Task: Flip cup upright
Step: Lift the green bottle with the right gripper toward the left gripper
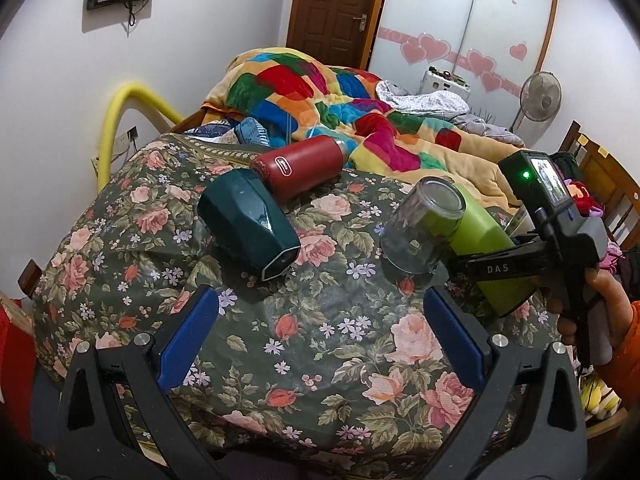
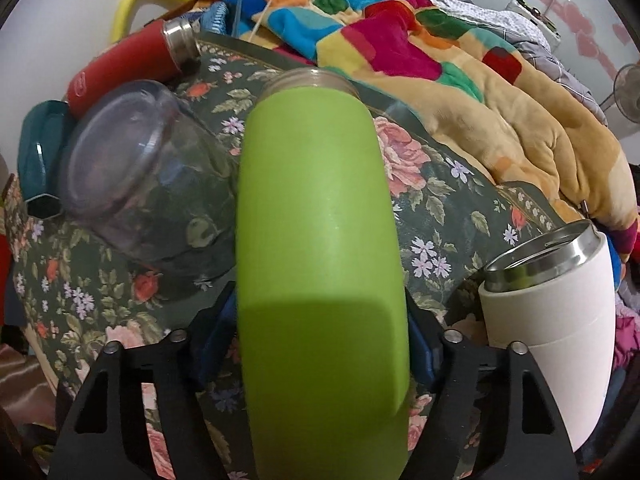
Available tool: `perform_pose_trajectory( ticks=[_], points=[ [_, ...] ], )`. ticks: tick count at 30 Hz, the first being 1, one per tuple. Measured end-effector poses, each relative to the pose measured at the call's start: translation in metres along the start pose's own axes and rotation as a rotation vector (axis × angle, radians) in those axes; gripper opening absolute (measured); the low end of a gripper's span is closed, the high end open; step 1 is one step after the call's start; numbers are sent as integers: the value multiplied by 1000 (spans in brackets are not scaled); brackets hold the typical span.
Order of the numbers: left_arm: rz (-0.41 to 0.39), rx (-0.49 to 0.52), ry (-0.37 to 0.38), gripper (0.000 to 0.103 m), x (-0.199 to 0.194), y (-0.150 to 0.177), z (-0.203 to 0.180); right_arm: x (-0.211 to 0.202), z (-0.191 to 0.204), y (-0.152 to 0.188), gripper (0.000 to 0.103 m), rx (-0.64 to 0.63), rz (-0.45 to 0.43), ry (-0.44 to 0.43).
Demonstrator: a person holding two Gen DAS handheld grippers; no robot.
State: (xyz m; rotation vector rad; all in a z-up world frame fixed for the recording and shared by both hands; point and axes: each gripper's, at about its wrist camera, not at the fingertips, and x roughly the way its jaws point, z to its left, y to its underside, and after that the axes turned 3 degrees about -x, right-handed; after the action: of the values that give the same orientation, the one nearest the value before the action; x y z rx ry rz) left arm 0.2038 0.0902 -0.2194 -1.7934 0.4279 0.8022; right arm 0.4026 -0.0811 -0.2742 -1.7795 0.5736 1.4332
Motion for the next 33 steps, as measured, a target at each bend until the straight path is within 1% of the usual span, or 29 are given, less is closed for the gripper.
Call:
perform_pose_trajectory(
  ticks=[2, 4, 11, 16, 19, 22, 28, 33],
  points=[
    [-8, 2, 1, 103, -4, -1, -1, 0, -4, 2, 63, 18, 7, -30],
    [-17, 8, 0, 103, -9, -2, -3, 1, -6, 2, 63, 35, 11, -42],
    [-59, 47, -12, 103, -29, -5, -13, -15, -9, 21, 63, 79, -13, -60],
    [-83, 61, -8, 103, -45, -6, -20, -43, -13, 37, 63, 85, -65, -39],
    [-99, 64, -4, 103, -55, -6, -24, -68, -11, 45, 63, 67, -113, -11],
    [-116, 73, 0, 103, -65, -7, -28, -90, -7, 51, 63, 51, -161, -2],
    [-143, 77, 8, 103, -82, -4, -31, -125, 15, 67, 63, -6, -239, -17],
    [-150, 64, 9, 103, -89, -2, -27, -134, 42, 70, 63, -56, -275, -61]
  ],
)
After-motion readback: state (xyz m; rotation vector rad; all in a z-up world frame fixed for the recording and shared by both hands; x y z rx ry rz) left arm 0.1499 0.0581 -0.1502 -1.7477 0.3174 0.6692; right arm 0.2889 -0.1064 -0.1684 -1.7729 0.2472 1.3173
